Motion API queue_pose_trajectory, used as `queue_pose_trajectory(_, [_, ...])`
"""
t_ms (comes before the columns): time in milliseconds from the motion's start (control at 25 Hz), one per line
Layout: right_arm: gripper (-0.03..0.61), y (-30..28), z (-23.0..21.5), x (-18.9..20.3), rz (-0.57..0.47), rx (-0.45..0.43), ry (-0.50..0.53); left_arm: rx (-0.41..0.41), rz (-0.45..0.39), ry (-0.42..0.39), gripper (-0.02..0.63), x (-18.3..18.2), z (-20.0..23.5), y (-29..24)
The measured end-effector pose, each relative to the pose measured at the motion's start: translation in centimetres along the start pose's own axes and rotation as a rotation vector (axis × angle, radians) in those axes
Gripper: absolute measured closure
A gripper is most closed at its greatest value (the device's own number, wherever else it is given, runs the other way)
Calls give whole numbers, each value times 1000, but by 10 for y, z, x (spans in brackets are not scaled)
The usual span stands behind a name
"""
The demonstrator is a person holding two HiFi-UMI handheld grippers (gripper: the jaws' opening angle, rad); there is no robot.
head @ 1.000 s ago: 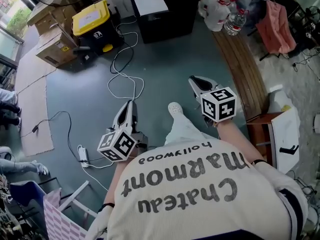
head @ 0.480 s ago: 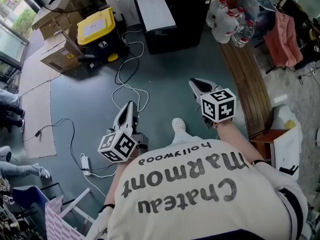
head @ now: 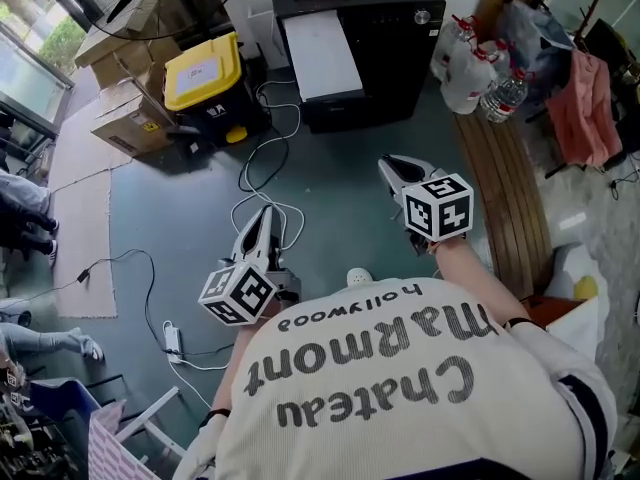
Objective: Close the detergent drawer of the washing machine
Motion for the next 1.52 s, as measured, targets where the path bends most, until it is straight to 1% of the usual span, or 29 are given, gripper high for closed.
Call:
queue_pose_trajectory(240, [546, -20, -43, -16, -20, -10, -46, -20, -18, -14, 606, -3, -2, -50])
queue_pose_trajectory(320, [546, -23, -56, -10, -18, -16, -74, -39, -11, -34, 606, 3, -6, -60])
queue_pose_trajectory(400, [546, -30, -67, 2, -17, -28, -129, -54, 11, -60, 606, 10, -7, -68])
queue_pose_trajectory(440, [548, -34, -72, 8, -12, -33, -164, -57, 25, -59, 606, 14, -5, -72])
queue_pose_trajectory(520, [546, -45, -80, 23, 16, -40, -233, -62, 49, -24, 606, 20, 2, -76])
queue_pose_trajectory(640, [546, -58, -86, 45, 80, -41, -307, -89, 79, 26, 606, 27, 13, -79])
queue_pose_trajectory(760, [548, -73, -93, 61, 123, -45, -373, -120, 102, 37, 606, 29, 22, -88])
queue_pose_trajectory(880, [546, -87, -98, 74, 144, -60, -431, -126, 119, 42, 606, 32, 29, -97])
queue_pose_trajectory(1120, [546, -127, -113, 75, 157, -65, -502, -113, 150, 35, 606, 26, 56, -125])
queue_pose_trajectory(1240, [546, -150, -122, 74, 147, -55, -514, -125, 151, 45, 606, 20, 74, -143])
queue_pose_trajectory(1400, [546, -183, -134, 76, 134, -69, -525, -142, 157, 43, 606, 10, 98, -164])
queue_pose_trajectory(1520, [545, -208, -139, 80, 111, -87, -575, -156, 167, 36, 606, -1, 116, -175])
Point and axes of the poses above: the fingertips, and each gripper's own axes: y backward along the fingers, z to its left, x out of its underside, the point moved 9 cm from there along y, backward along the fingers, and after that the axes turned 2 degrees about z, right-handed, at the moved point
